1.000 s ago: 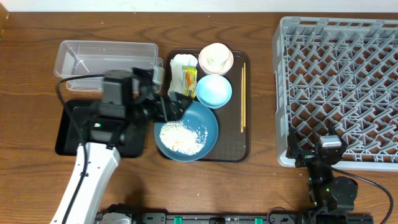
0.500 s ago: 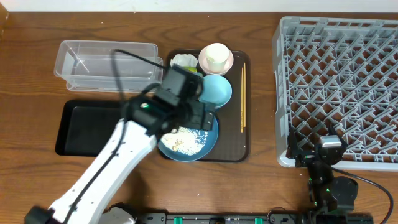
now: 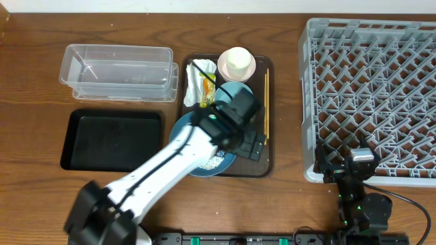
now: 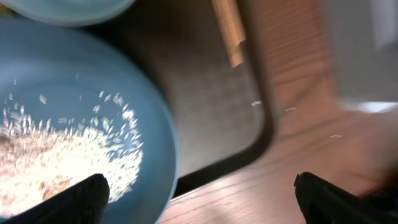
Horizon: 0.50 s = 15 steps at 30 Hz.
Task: Sort waste into correct bins and load items into the dishwasher rack
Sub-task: 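Reach the left gripper to the rim of the large blue plate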
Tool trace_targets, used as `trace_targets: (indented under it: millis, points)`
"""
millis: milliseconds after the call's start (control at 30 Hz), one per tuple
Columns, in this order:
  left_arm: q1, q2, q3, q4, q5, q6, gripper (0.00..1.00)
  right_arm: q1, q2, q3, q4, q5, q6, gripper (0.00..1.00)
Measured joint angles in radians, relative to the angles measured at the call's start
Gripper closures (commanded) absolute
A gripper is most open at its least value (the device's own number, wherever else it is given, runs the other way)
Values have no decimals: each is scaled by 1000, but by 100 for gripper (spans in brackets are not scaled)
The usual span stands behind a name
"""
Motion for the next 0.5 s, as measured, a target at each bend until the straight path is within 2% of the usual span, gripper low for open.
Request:
trace_targets:
  millis: [233, 500]
  points:
    - [-27, 80, 0, 14, -133, -68, 1, 0, 0, 0, 0, 0, 0, 1]
    - [-73, 90, 0, 64, -240, -74, 0, 0, 0, 0, 0, 0, 0, 1]
